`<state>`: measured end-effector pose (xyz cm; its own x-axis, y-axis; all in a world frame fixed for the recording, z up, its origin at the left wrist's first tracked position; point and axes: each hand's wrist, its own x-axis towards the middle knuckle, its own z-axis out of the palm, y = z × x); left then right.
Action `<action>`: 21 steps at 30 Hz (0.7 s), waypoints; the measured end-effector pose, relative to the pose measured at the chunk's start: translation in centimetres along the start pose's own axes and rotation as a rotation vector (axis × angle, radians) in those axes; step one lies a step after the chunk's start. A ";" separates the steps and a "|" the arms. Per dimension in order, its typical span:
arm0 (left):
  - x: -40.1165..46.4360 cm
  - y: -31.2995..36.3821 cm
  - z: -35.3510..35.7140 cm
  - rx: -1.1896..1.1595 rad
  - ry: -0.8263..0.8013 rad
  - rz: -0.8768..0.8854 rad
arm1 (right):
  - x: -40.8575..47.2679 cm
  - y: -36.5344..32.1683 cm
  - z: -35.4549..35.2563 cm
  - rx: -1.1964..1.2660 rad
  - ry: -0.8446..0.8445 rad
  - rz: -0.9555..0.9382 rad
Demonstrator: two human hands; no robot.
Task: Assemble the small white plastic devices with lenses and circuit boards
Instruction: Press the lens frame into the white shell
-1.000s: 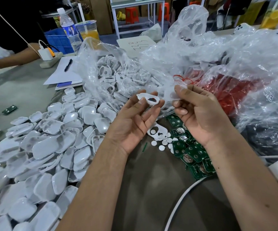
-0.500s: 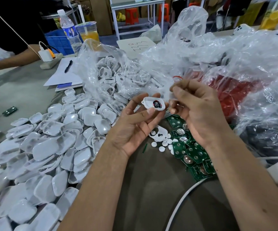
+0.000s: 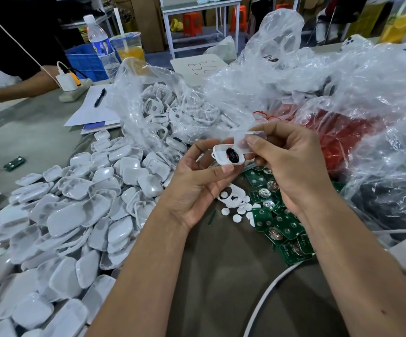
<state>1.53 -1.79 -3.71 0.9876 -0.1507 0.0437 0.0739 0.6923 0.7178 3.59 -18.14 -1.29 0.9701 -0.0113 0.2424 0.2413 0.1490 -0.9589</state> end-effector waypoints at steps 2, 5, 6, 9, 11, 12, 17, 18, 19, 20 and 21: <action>0.0 0.0 0.0 -0.001 -0.004 0.003 | 0.1 -0.1 0.0 0.058 0.002 0.025; 0.1 -0.1 0.0 -0.008 -0.006 0.013 | 0.1 -0.3 0.0 0.143 -0.014 0.071; 0.1 -0.1 0.0 -0.015 -0.009 0.014 | 0.1 -0.3 0.0 0.153 -0.023 0.081; 0.1 -0.1 0.0 -0.027 -0.019 0.017 | 0.2 -0.1 -0.1 0.139 -0.058 0.108; 0.1 -0.1 0.0 -0.030 -0.024 0.021 | 0.2 0.1 -0.2 0.149 -0.084 0.115; 0.1 0.0 0.0 -0.030 -0.021 0.021 | 0.2 0.2 -0.3 0.152 -0.090 0.109; 0.0 0.0 0.2 -0.030 -0.001 0.016 | 0.1 0.1 -0.6 0.177 -0.059 0.051; 0.0 0.0 0.2 -0.031 -0.009 0.022 | 0.1 0.1 -0.7 0.179 -0.060 0.043; 0.0 0.0 0.3 -0.029 -0.017 0.028 | 0.0 0.1 -0.6 0.171 -0.064 0.030; 0.0 0.0 0.3 -0.023 -0.024 0.031 | 0.0 0.1 -0.5 0.152 -0.067 0.011; 0.0 0.1 0.3 -0.015 -0.031 0.033 | 0.0 0.1 -0.4 0.122 -0.067 -0.011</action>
<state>1.47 -1.96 -3.42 0.9848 -0.1490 0.0893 0.0432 0.7081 0.7048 3.64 -18.55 -1.45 0.9625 0.0519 0.2663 0.2433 0.2687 -0.9320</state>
